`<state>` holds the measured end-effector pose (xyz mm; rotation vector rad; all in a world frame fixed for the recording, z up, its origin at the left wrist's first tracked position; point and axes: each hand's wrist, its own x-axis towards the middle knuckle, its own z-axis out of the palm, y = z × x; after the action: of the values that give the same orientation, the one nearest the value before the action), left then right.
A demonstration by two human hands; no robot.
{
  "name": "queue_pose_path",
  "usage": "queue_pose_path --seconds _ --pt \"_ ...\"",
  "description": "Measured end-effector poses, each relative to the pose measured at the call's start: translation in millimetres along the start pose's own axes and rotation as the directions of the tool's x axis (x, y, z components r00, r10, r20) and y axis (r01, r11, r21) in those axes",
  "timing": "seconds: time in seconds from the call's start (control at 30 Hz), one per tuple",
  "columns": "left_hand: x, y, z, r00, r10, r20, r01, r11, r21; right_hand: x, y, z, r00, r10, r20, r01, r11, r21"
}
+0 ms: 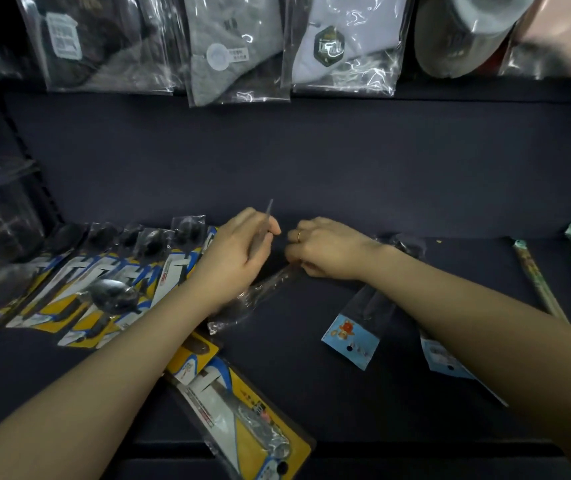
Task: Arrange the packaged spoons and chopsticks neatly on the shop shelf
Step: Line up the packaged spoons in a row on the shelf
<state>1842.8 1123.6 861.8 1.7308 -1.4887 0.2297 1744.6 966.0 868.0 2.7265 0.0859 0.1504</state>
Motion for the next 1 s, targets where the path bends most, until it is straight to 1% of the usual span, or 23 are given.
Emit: queue_pose_path --seconds 0.03,0.1,0.13,0.2,0.27,0.33,0.4,0.47,0.5,0.57,0.63,0.7,0.73,0.77,0.8,0.87,0.9,0.93,0.97,1.0 --pt "-0.5 0.4 -1.6 1.000 -0.003 -0.024 0.003 1.000 -0.023 -1.8 3.6 -4.9 0.999 0.037 -0.038 -0.038 0.998 -0.045" --pt "-1.5 1.6 -3.8 0.999 0.000 -0.047 -0.003 0.998 -0.064 -10.2 16.6 -20.8 0.977 0.146 -0.156 -0.157 0.986 -0.064" --pt "-1.9 2.0 -3.8 0.999 0.016 -0.029 -0.018 0.998 -0.063 -16.9 24.4 -30.0 0.957 0.207 -0.204 -0.224 0.973 -0.063" --pt "-2.2 1.8 -0.7 0.993 0.085 0.079 -0.085 0.996 -0.011 -35.2 36.6 -44.2 0.915 0.321 -0.246 -0.353 0.931 -0.095" --pt "-3.0 -0.8 5.4 0.960 0.175 0.218 -0.197 0.977 0.080 -56.5 38.4 -48.3 0.861 0.461 -0.216 -0.490 0.866 -0.103" --pt "-4.8 -4.4 11.9 0.913 0.226 0.341 -0.293 0.943 0.159 -79.6 28.3 -43.1 0.771 0.615 -0.164 -0.624 0.782 -0.001" --pt "-7.1 -8.4 16.9 0.859 0.226 0.460 -0.355 0.910 0.216 -100.5 13.0 -33.2 0.679 0.723 -0.123 -0.714 0.690 0.117" --pt "-9.8 -8.6 21.5 0.795 0.201 0.572 -0.395 0.887 0.237 -120.5 -5.4 -23.8 0.639 0.764 -0.094 -0.749 0.645 0.152" --pt "-9.4 -9.4 22.4 0.779 0.187 0.599 -0.400 0.884 0.243 -126.2 -12.3 -20.1 0.635 0.769 -0.072 -0.755 0.638 0.148" --pt "-9.7 -8.5 22.7 0.777 0.181 0.603 -0.387 0.893 0.230 -137.3 -28.0 -16.0 0.626 0.779 0.008 -0.777 0.624 0.083" --pt "-9.4 -7.3 19.7 0.777 0.143 0.613 -0.320 0.928 0.188 -143.4 -42.9 -15.6 0.628 0.774 0.082 -0.777 0.629 0.020" --pt "-9.3 -3.1 14.4 0.747 0.082 0.659 -0.254 0.952 0.170 -145.2 -55.3 -18.0 0.637 0.766 0.089 -0.767 0.641 -0.028" --pt "-9.4 -0.2 11.4 0.729 0.058 0.682 -0.249 0.951 0.185 -144.0 -58.6 -19.6 0.635 0.768 0.087 -0.768 0.639 -0.034" --pt "-9.8 2.7 7.8 0.711 0.045 0.701 -0.264 0.942 0.207 -141.2 -60.7 -21.3 0.637 0.767 0.079 -0.769 0.639 -0.001" --pt "-10.9 5.8 3.2 0.700 0.041 0.713 -0.282 0.933 0.223 -136.1 -62.4 -23.1 0.657 0.752 0.056 -0.754 0.653 0.074" --pt "-16.1 11.8 -8.7 0.709 0.053 0.703 -0.284 0.934 0.216 -119.1 -67.2 -24.6 0.751 0.659 0.045 -0.649 0.723 0.236" --pt "-20.8 14.6 -15.9 0.722 0.061 0.689 -0.273 0.941 0.202 -108.3 -71.4 -22.9 0.801 0.594 0.077 -0.589 0.755 0.288" --pt "-27.3 16.5 -23.2 0.734 0.067 0.676 -0.260 0.947 0.189 -97.7 -76.1 -19.8 0.834 0.535 0.136 -0.548 0.773 0.320" --pt "-34.5 17.6 -30.2 0.745 0.064 0.664 -0.245 0.952 0.183 -89.0 -79.8 -16.5 0.844 0.493 0.213 -0.537 0.771 0.342" --pt "-42.2 17.1 -37.2 0.753 0.048 0.656 -0.225 0.956 0.188 -83.6 -80.9 -13.1 0.832 0.470 0.296 -0.553 0.751 0.361"
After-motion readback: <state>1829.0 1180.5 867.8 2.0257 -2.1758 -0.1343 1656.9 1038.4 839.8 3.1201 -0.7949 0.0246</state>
